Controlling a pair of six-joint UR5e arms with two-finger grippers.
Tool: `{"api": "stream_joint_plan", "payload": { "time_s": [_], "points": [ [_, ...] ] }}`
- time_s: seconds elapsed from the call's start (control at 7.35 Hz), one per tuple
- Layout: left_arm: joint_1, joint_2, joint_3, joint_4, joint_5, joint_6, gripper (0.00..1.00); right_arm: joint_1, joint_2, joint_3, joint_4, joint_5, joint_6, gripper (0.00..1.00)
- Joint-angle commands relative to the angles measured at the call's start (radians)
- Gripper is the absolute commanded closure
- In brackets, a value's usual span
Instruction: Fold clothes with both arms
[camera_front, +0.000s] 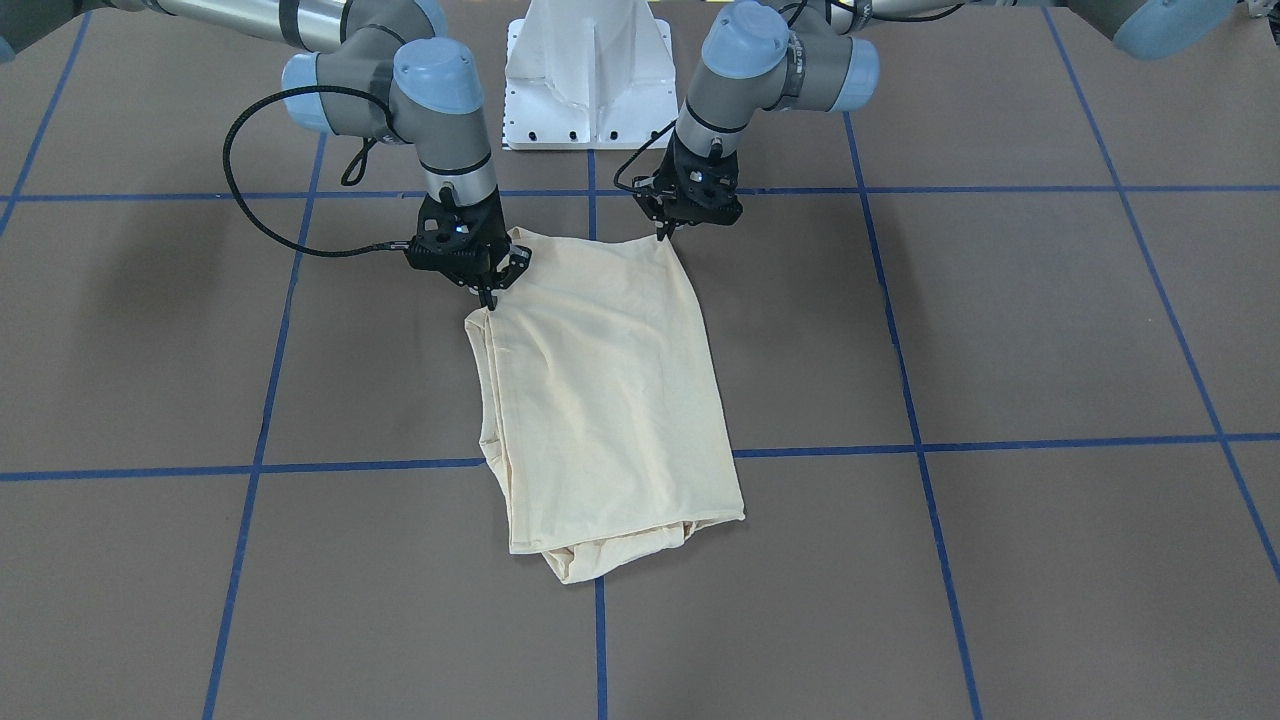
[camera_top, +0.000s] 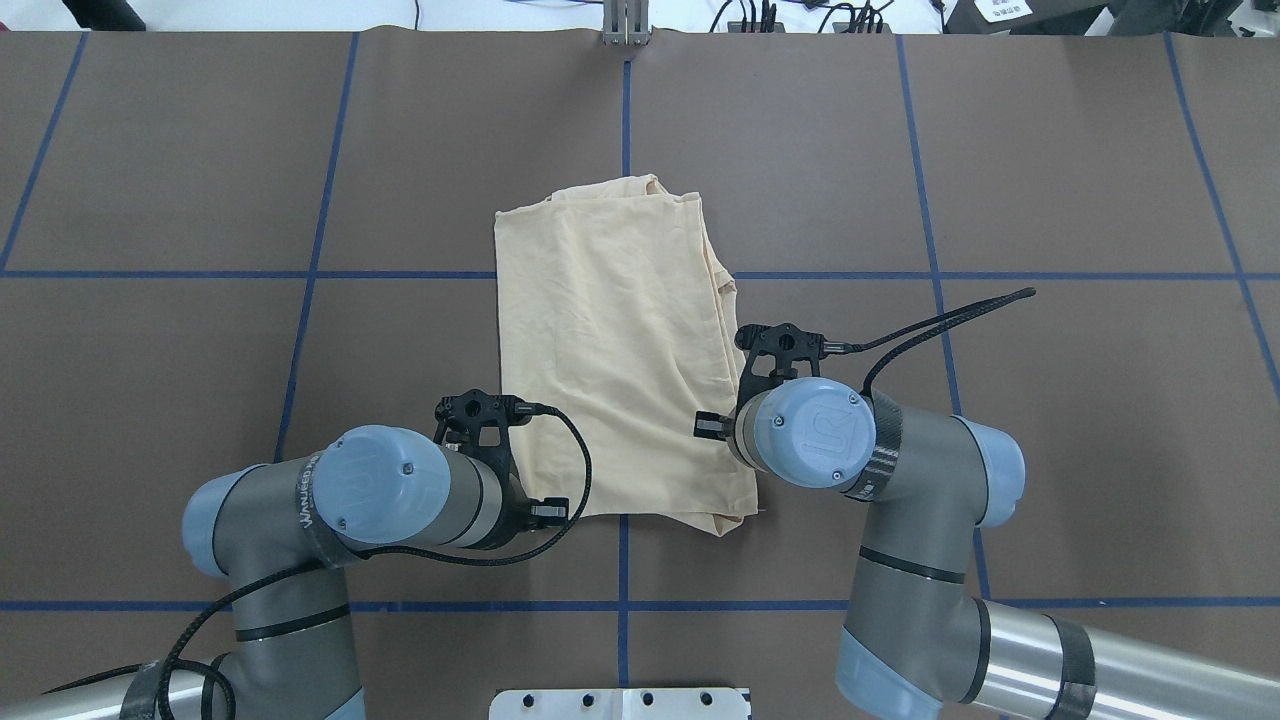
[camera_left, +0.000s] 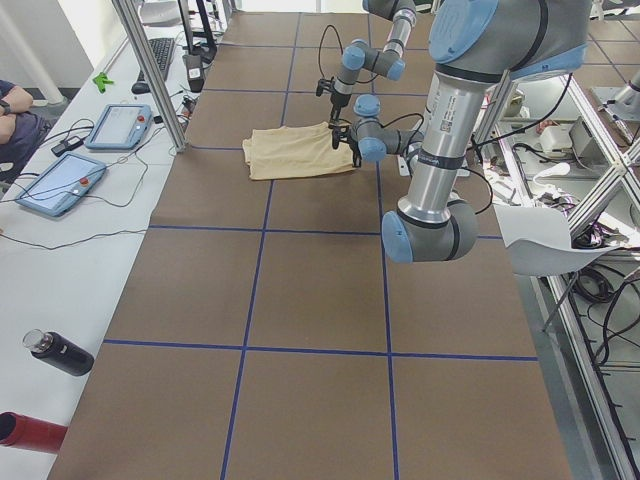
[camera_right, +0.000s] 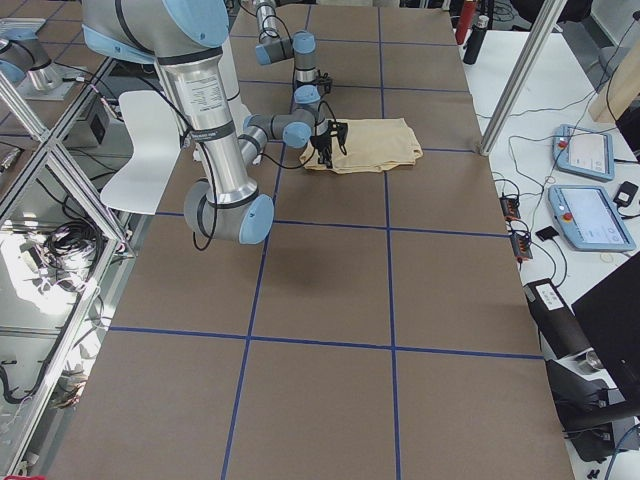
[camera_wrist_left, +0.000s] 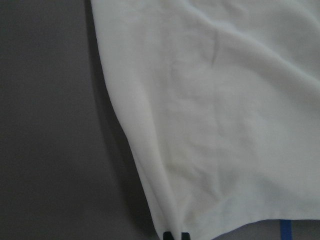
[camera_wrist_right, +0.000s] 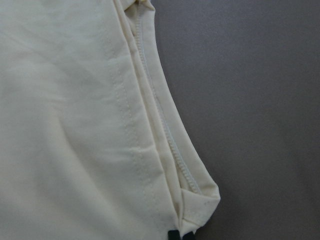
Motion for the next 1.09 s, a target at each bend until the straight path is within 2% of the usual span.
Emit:
{"api": "stream_joint_plan", "payload": {
  "time_s": [0.0, 0.27, 0.54, 0.68, 0.82, 0.95],
  "points": [
    [0.0, 0.0, -0.007, 0.001, 0.0, 0.002, 1.0, 0.003, -0.004, 0.027, -0.001, 0.009, 0.0, 1.0],
    [-0.003, 0.011, -0.079, 0.013, -0.002, 0.005, 1.0, 0.003, -0.039, 0.101, -0.014, 0.03, -0.002, 1.0],
    [0.005, 0.006, -0.226, 0.138, -0.04, -0.003, 1.0, -0.038, -0.163, 0.27, -0.015, 0.066, 0.002, 1.0],
    [0.006, 0.005, -0.312, 0.224, -0.063, -0.007, 1.0, -0.061, -0.212, 0.37, -0.055, 0.067, 0.015, 1.0],
    [0.006, -0.003, -0.375, 0.305, -0.066, -0.008, 1.0, -0.061, -0.208, 0.455, -0.154, 0.09, 0.018, 1.0],
    [0.008, -0.011, -0.381, 0.367, -0.066, 0.0, 1.0, -0.066, -0.185, 0.466, -0.2, 0.095, 0.018, 1.0]
  ]
}}
